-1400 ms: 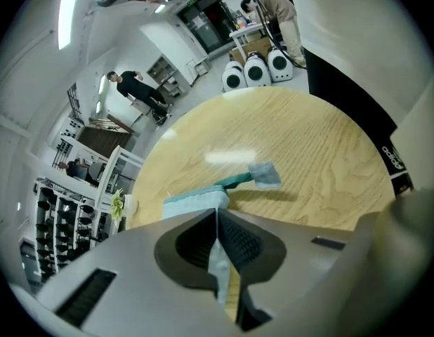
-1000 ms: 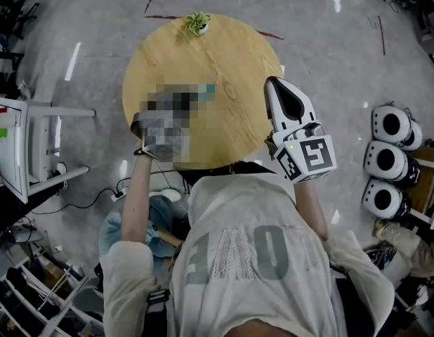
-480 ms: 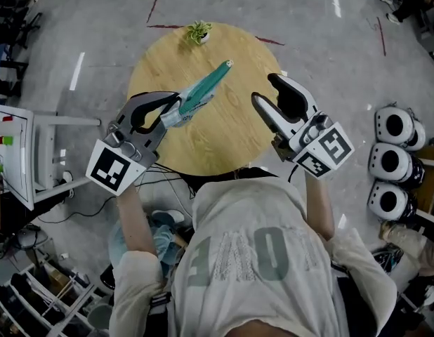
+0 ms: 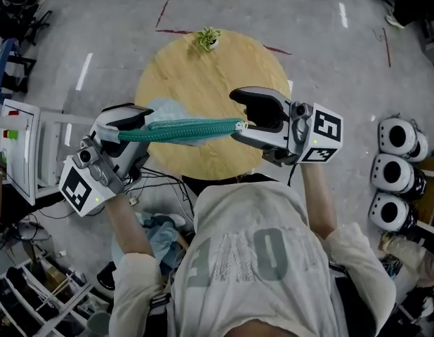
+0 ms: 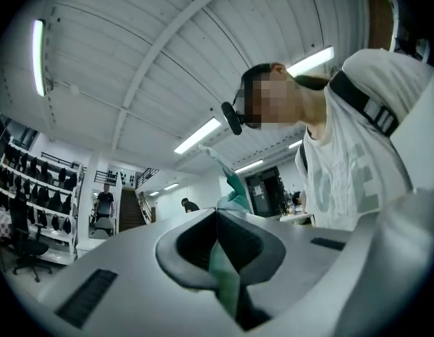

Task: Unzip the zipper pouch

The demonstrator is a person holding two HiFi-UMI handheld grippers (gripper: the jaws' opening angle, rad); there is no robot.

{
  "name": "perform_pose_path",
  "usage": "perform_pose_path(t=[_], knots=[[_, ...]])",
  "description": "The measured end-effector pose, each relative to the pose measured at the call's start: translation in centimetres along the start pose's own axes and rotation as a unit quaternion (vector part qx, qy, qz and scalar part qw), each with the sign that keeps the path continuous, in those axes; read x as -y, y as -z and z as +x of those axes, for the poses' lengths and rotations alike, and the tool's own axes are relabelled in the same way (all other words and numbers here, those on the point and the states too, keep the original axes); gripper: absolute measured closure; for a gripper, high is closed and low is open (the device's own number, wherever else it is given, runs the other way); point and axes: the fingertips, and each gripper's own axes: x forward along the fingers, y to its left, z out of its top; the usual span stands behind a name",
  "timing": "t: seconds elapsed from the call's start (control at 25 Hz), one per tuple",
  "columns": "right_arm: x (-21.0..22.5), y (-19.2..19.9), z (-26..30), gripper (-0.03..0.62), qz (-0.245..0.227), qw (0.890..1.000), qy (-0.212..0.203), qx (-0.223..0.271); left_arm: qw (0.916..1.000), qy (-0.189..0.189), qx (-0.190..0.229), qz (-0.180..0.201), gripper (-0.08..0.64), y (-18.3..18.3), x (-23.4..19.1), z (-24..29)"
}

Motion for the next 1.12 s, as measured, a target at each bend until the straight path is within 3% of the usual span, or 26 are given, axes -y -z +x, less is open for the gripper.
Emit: perform_pose_path(t=[0.2, 0.4, 0.68, 0.88, 1.0, 1.12], knots=[[-3.1, 0.2, 1.9, 0.331, 0.013, 0.996, -0.091, -0.003, 0.999, -0.015, 0.042, -0.004, 0.532, -1.2, -0.4, -1.7], [-4.5, -0.9, 2.5, 0.331, -0.001, 0.993, -0.121, 0.001, 0.9984, -0.02, 0.051, -0.015, 0.532, -1.8, -0.3, -1.3], [-4.9, -1.0, 3.5, 0.351, -0.03, 0.993, -0.11, -0.004, 0.9979, -0.023, 0.055, -0.024, 0.532, -1.4, 0.4, -0.8], [-5.1, -0.6, 4.1, 0.543, -0.047, 0.995, -0.087, 0.002, 0.9978, -0.037, 0.042, -0.036, 0.532, -0.2, 0.2, -1.1], [-4.7, -0.8, 4.1, 0.56, -0.052, 0.996, -0.067, 0.002, 0.9965, -0.07, 0.025, -0.039, 0.531, 0.9, -0.7, -1.3], [-3.4, -1.3, 4.0, 0.561, -0.061, 0.998, -0.021, 0.003, 0.9902, -0.135, -0.001, -0.037, 0.529, 2.0, -2.6, -1.9]])
